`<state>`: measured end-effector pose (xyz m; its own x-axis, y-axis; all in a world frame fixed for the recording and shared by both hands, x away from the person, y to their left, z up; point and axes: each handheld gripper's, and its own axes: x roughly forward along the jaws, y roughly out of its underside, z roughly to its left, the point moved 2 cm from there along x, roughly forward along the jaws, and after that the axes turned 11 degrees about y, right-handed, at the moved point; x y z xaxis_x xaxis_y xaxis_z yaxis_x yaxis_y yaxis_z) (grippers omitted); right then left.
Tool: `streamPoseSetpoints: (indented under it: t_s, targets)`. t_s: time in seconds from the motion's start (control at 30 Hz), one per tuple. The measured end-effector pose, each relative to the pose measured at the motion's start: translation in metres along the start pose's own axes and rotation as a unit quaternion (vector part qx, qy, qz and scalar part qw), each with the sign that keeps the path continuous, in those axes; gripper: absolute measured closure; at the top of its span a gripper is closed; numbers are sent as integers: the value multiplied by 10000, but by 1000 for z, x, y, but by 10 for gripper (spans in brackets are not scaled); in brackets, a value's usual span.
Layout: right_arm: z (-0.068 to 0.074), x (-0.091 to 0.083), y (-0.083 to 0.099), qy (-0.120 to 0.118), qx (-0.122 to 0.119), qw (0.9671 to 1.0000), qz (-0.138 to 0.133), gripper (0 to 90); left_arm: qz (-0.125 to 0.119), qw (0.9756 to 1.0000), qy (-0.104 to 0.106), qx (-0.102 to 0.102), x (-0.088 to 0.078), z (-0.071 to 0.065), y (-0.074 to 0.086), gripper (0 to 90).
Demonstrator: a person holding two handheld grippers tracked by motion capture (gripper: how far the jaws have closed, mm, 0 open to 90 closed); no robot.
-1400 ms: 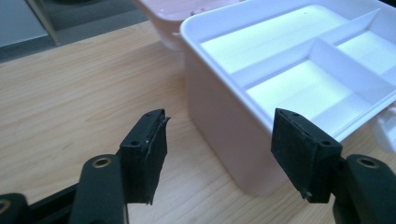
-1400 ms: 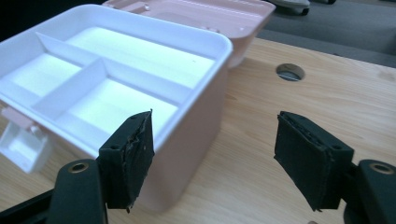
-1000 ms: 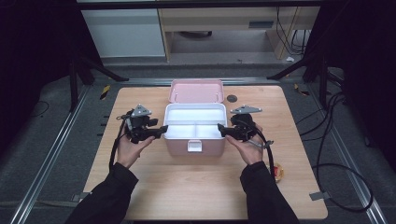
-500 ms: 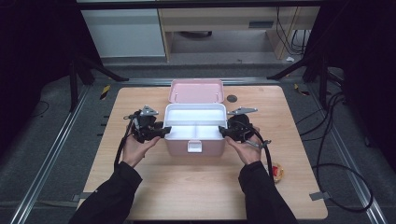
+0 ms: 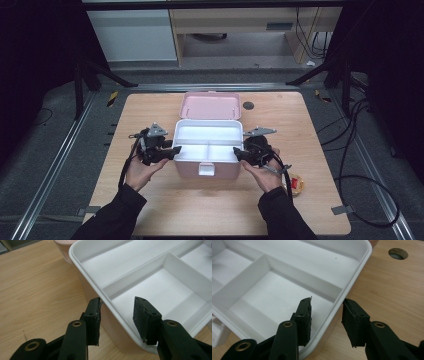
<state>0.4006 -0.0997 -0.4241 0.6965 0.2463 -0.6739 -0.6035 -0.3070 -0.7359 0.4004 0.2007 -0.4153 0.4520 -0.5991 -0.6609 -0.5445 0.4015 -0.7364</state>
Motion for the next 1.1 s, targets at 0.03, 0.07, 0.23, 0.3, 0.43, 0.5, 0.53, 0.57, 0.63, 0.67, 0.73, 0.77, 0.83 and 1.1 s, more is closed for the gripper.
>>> streamPoseSetpoints:
  t_s: [0.03,0.07,0.23,0.3,0.43,0.5,0.53,0.57,0.63,0.67,0.73,0.77,0.83,1.1]
  targets:
    - [1,-2,1,6,13,10000,20,596,10,10000,-23,34,0,-1,0,573]
    - [2,-2,1,8,-12,10000,23,590,15,10000,-23,61,0,-1,1,570]
    - [-3,-8,-3,-113,2,9998,-172,519,-171,9995,141,207,-10,3,-4,490]
    - [-8,-13,-8,-176,-56,9993,-332,478,-276,9989,175,327,-18,4,-9,481]
    - [-19,-20,-18,-329,-176,9977,-572,444,-300,9976,253,563,-23,8,-17,446]
    - [-23,-19,-20,-543,-75,9973,-495,447,-154,9982,293,496,-18,9,-18,448]
    - [-22,-17,-19,-532,-62,9975,-454,471,-81,9983,283,495,-15,9,-17,462]
    - [-20,-14,-17,-444,-149,9980,-422,483,-9,9984,247,503,-11,9,-16,471]
    - [-16,-7,-12,-311,-302,9987,-250,518,53,9984,230,515,-6,8,-14,482]
    - [-14,-5,-10,-314,-326,9988,-205,540,64,9983,260,509,-4,8,-13,486]
    - [-12,1,-7,-320,-292,9989,-201,551,74,9984,230,507,0,8,-11,494]
    - [-12,2,-8,-305,-289,9989,-205,560,106,9984,189,522,1,9,-11,497]
    - [-14,3,-10,-226,-305,9991,-204,585,104,9986,186,482,1,11,-11,529]
    - [-15,6,-10,-158,-273,9994,-173,604,2,9985,117,538,1,9,-13,585]
